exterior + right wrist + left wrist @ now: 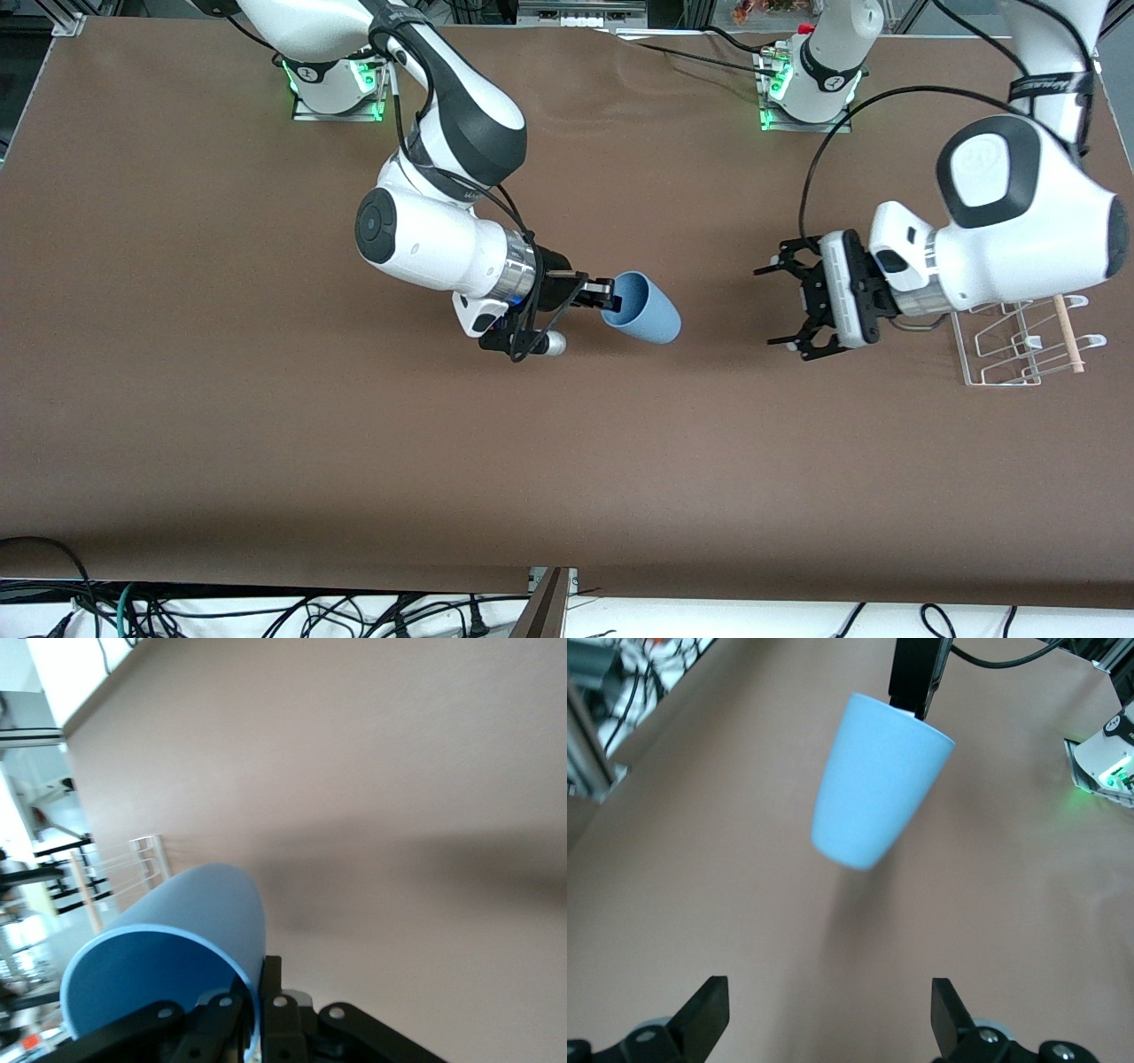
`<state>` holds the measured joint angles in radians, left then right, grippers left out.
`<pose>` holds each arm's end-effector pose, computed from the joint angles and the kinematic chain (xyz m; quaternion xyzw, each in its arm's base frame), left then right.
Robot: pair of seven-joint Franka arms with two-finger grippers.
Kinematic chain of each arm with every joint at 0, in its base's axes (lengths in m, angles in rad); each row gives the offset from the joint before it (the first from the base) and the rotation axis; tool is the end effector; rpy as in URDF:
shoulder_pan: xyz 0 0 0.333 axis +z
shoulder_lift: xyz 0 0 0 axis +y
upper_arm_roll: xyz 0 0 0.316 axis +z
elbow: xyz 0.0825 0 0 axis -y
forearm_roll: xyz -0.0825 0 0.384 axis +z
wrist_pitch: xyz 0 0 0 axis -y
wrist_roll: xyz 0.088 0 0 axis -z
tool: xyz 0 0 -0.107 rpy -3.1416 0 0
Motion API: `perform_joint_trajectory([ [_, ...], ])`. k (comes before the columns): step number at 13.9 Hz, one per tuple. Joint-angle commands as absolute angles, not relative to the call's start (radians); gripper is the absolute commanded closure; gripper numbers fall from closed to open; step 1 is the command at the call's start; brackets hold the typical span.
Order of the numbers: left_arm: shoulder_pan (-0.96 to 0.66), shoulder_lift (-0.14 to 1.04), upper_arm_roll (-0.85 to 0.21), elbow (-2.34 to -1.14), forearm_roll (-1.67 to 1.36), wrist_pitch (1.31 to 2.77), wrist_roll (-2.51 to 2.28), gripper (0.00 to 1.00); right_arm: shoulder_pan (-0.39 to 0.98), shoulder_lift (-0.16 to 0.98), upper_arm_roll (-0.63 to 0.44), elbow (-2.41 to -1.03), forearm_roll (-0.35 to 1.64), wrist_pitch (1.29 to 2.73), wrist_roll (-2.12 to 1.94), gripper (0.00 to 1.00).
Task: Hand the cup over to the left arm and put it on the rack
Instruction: 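Hold the cup with the right gripper while the left gripper grasps it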
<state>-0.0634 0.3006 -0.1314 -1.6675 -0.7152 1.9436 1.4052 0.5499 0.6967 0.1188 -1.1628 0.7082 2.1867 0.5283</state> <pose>0.6308 -0.1613 0.4473 0.7436 -0.5740 0.1852 0.2886 0.6134 0.4781 0.4318 -0.9200 0.1050 0.0678 0.3714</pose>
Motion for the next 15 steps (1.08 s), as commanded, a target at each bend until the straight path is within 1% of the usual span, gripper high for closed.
perform_joint_trajectory([
  [1, -0.123, 0.313, -0.127, -1.64, -0.747, 2.014, 1.476, 0.0, 0.548, 0.718, 0.129, -1.118, 0.79, 2.189, 0.535, 1.0],
  [3, -0.138, 0.314, -0.127, -1.64, -0.782, 2.049, 1.55, 0.0, 0.549, 0.718, 0.129, -1.118, 0.827, 2.191, 0.534, 1.0],
  [6, -0.149, 0.314, -0.129, -1.649, -0.831, 2.052, 1.591, 0.0, 0.548, 0.718, 0.135, -1.117, 0.874, 2.191, 0.532, 1.0],
  [11, -0.216, 0.333, -0.127, -1.664, -0.848, 2.14, 1.591, 0.01, 0.546, 0.718, 0.14, -1.115, 0.905, 2.194, 0.532, 1.0],
  [12, -0.216, 0.33, -0.127, -1.673, -0.848, 2.14, 1.594, 0.08, 0.546, 0.718, 0.14, -1.115, 0.905, 2.194, 0.532, 1.0],
  [13, -0.219, 0.328, -0.127, -1.675, -0.842, 2.137, 1.6, 0.28, 0.546, 0.718, 0.14, -1.115, 0.905, 2.194, 0.532, 1.0],
  [14, -0.219, 0.327, -0.127, -1.675, -0.842, 2.134, 1.611, 0.41, 0.546, 0.718, 0.14, -1.115, 0.905, 2.194, 0.532, 1.0],
  [15, -0.218, 0.327, -0.127, -1.677, -0.842, 2.132, 1.62, 0.56, 0.546, 0.718, 0.14, -1.115, 0.905, 2.194, 0.532, 1.0],
])
